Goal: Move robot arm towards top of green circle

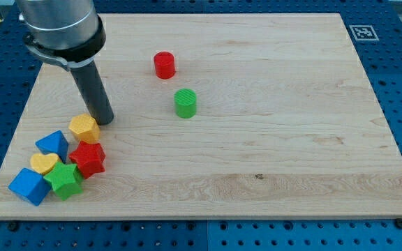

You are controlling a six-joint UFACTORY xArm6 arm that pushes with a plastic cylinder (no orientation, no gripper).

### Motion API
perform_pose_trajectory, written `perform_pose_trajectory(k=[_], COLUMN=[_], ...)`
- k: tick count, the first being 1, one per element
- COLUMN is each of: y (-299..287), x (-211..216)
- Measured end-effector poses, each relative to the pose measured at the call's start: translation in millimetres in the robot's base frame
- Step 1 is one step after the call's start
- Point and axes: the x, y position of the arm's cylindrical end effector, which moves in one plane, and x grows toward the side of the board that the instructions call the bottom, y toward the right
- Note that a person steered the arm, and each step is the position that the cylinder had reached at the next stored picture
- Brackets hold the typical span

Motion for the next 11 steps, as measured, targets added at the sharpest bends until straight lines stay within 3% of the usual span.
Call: perform_pose_trajectory(k=[4, 5, 7, 8, 9, 11], y=[-6, 28, 128, 168, 198, 145], x=[19, -2, -88, -110, -100, -73])
